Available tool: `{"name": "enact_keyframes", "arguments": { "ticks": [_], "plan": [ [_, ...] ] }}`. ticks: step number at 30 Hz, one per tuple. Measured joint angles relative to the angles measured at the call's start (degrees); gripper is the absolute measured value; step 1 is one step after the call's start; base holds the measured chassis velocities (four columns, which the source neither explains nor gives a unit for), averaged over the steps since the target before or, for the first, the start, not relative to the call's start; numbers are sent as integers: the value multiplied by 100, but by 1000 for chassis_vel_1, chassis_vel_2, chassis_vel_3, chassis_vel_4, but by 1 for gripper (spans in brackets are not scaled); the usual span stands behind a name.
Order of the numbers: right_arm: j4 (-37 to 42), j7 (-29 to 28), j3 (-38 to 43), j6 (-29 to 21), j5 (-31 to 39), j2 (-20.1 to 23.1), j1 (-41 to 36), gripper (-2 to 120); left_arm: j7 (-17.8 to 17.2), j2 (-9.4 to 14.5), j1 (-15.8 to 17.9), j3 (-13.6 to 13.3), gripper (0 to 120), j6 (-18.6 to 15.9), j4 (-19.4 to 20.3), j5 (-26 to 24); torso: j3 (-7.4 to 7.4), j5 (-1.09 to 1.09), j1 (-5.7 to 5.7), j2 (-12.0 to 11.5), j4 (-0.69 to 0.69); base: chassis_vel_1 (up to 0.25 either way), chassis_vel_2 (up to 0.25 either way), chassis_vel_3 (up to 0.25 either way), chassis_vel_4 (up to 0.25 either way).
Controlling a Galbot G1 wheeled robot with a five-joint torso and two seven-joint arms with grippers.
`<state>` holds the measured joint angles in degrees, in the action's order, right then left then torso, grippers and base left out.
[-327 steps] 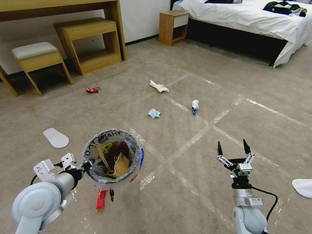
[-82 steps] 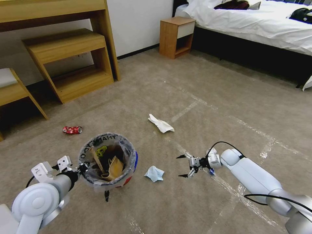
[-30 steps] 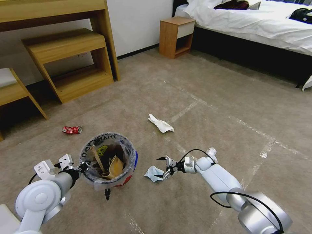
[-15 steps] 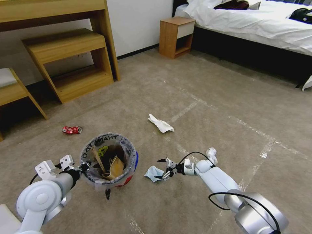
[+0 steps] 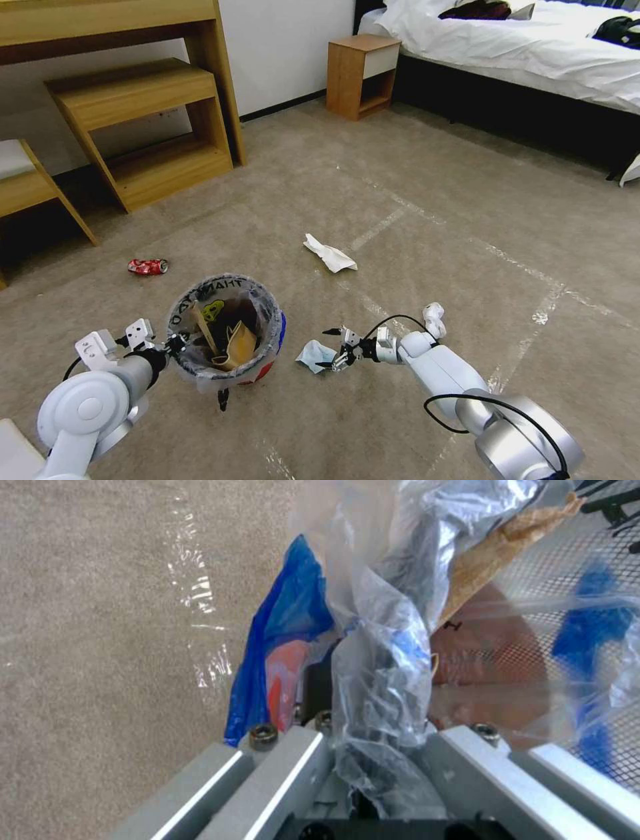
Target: Pick up the trash bin and place the garbage on the floor into it.
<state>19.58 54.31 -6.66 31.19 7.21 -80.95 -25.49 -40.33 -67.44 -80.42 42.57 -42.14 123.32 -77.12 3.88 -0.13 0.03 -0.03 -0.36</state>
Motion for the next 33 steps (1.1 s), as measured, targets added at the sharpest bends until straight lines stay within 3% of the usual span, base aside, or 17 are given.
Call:
{"name": "enact_keyframes", "arguments": {
  "ticks": [5, 8, 11, 15, 18, 19, 21, 28, 30, 33],
  "plan": [
    [-22, 13, 48, -80, 84, -58, -37, 99, 4, 3, -11, 0, 0, 0, 1, 4, 0, 0, 0, 0, 0, 0, 0, 0, 0],
    [-21, 19, 48, -111, 166, -63, -46, 90, 5, 12, -13, 4, 0, 0, 5, 4, 0, 0, 0, 0, 0, 0, 0, 0, 0],
    [-14, 26, 45, -153, 257, -73, -49, 74, 5, 22, -13, 5, 0, 0, 11, 4, 0, 0, 0, 0, 0, 0, 0, 0, 0],
    [-13, 26, 44, -158, 283, -82, -55, 66, 5, 23, -9, 5, 0, 0, 12, 4, 0, 0, 0, 0, 0, 0, 0, 0, 0],
    [51, 18, 25, -162, 371, -64, -64, 39, 6, 21, -4, 4, 0, 0, 8, 7, 0, 0, 0, 0, 0, 0, 0, 0, 0],
    [51, 18, 25, -162, 371, -64, -64, 39, 6, 21, -4, 4, 0, 0, 8, 7, 0, 0, 0, 0, 0, 0, 0, 0, 0],
    [98, 15, 13, -163, 419, -33, -63, 28, 5, 25, 2, 3, 0, 0, 7, 7, 0, 0, 0, 0, 0, 0, 0, 0, 0],
    [178, 63, -18, -178, 489, 24, -65, 10, 6, 27, 12, -4, 0, 0, -12, 11, 0, 0, 0, 0, 0, 0, 0, 0, 0],
    [177, 73, -25, -184, 512, 35, -66, 0, 5, 19, 20, -17, 0, 0, -29, 21, 0, 0, 0, 0, 0, 0, 0, 0, 0],
    [175, 71, -27, -185, 512, 36, -69, 0, 5, 19, 23, -20, 0, 0, -35, 25, 0, 0, 0, 0, 0, 0, 0, 0, 0]
  ]
}}
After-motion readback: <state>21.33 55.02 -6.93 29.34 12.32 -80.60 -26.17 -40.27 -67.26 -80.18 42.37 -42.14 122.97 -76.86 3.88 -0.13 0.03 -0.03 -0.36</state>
